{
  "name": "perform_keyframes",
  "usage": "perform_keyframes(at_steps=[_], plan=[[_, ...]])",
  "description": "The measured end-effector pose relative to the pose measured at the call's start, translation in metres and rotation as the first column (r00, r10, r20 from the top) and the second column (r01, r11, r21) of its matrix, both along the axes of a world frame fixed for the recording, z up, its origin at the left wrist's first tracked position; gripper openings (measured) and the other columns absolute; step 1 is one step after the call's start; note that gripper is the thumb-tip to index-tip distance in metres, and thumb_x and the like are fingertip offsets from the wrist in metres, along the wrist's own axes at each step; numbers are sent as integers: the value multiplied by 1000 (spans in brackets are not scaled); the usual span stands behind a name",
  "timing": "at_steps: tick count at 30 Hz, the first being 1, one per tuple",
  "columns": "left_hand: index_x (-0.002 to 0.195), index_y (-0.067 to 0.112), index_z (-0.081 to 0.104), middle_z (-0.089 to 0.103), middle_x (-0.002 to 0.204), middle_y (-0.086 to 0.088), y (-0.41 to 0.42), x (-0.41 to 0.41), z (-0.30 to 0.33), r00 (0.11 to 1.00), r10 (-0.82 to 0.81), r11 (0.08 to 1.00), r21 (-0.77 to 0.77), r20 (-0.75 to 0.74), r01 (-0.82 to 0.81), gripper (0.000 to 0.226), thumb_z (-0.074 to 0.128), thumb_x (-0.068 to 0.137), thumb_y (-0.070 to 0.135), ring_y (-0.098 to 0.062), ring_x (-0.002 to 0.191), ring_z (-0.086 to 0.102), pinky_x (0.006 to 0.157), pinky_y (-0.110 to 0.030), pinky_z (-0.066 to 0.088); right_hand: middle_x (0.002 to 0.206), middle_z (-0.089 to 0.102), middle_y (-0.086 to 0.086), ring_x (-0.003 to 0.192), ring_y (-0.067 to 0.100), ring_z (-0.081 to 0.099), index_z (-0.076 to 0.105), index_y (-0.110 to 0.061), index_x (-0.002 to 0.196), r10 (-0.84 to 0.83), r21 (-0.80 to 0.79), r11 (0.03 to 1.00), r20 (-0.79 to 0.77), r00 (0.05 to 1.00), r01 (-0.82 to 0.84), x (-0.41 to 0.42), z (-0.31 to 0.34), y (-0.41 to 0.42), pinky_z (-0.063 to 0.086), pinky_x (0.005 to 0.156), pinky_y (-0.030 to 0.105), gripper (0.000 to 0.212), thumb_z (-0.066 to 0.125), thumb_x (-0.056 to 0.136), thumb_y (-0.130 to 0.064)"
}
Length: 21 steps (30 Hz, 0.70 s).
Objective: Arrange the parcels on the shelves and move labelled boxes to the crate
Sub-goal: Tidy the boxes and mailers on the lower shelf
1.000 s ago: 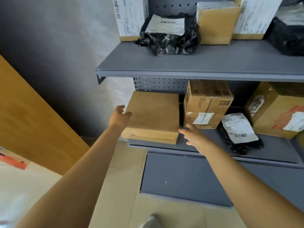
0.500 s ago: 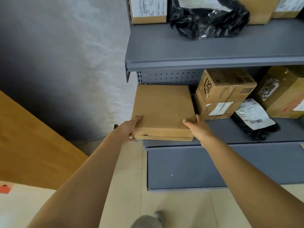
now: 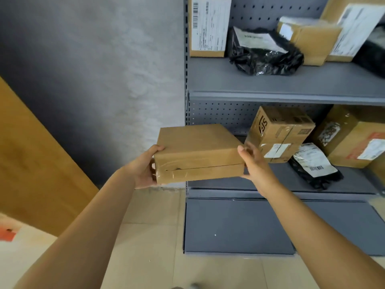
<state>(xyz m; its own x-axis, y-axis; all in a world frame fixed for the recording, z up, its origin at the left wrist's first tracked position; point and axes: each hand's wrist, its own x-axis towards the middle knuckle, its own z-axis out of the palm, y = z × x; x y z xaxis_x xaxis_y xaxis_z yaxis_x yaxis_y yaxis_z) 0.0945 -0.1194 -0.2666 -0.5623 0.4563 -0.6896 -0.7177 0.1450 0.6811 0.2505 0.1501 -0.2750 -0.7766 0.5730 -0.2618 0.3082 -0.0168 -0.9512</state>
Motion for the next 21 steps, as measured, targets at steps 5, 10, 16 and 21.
perform_keyframes(at_steps=[5,10,16,21], plan=[[129,20,58,68,127,-10,-38,54,7,997,-35,993,110,-73,43,61,72,75,44,-30,115,65,98,-47,51,117,69,0,93,21,70,60,-30,126,129,-551,827,2,992,-106,42,18,-6,45,101,60,47,62,86,-55],[131,20,56,65,126,-7,-57,107,-2,983,-88,996,6,-163,90,58,75,79,38,-28,118,59,109,-50,42,127,68,0,114,20,65,54,-30,132,189,-431,883,-33,981,-185,83,16,-37,55,89,42,62,76,77,-47],[154,25,22,46,144,5,-15,162,49,887,-262,962,-177,-380,208,121,76,49,51,-24,138,39,104,-43,39,143,33,-10,126,4,37,3,-31,157,242,307,926,-32,970,-221,109,35,-85,35,101,26,115,82,73,-37],[142,22,24,45,141,4,26,204,87,834,-173,980,-175,-523,94,107,80,60,62,-24,126,48,101,-51,48,141,32,-6,129,11,39,-7,-28,156,284,619,764,-69,956,-182,127,38,-123,45,98,29,123,80,71,-47]])
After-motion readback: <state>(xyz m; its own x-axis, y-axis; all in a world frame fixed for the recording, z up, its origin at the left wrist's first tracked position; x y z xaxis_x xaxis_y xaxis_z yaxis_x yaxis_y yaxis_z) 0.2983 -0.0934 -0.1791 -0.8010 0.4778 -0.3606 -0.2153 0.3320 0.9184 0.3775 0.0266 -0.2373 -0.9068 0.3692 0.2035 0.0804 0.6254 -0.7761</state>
